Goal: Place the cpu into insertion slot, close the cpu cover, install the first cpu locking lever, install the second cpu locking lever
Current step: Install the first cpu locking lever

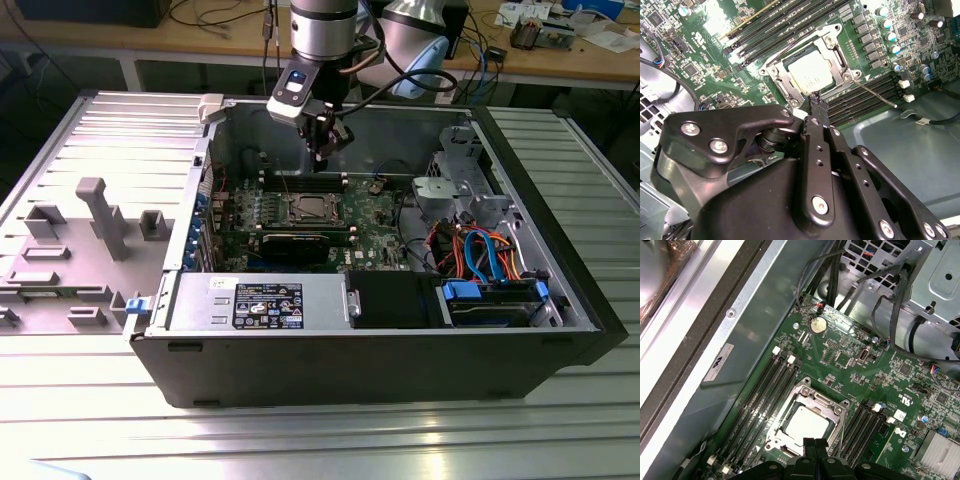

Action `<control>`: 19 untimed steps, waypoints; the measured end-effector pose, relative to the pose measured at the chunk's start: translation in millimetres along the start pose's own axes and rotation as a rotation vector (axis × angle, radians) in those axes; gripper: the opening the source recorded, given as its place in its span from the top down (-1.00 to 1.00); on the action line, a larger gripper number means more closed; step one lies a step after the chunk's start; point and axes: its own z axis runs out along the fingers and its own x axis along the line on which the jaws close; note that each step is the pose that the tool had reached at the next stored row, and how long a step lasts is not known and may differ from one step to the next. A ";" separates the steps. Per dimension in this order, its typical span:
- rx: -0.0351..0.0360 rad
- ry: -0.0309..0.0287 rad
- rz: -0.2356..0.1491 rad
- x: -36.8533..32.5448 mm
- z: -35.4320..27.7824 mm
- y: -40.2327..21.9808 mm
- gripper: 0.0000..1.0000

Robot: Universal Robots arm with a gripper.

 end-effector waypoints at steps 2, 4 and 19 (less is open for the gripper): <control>0.0001 0.0000 -0.002 0.0 0.0 0.0 0.79; -0.0003 0.0002 -0.012 0.0 0.0 -0.1 0.79; -0.0012 0.0008 -0.040 0.1 0.0 -0.2 0.79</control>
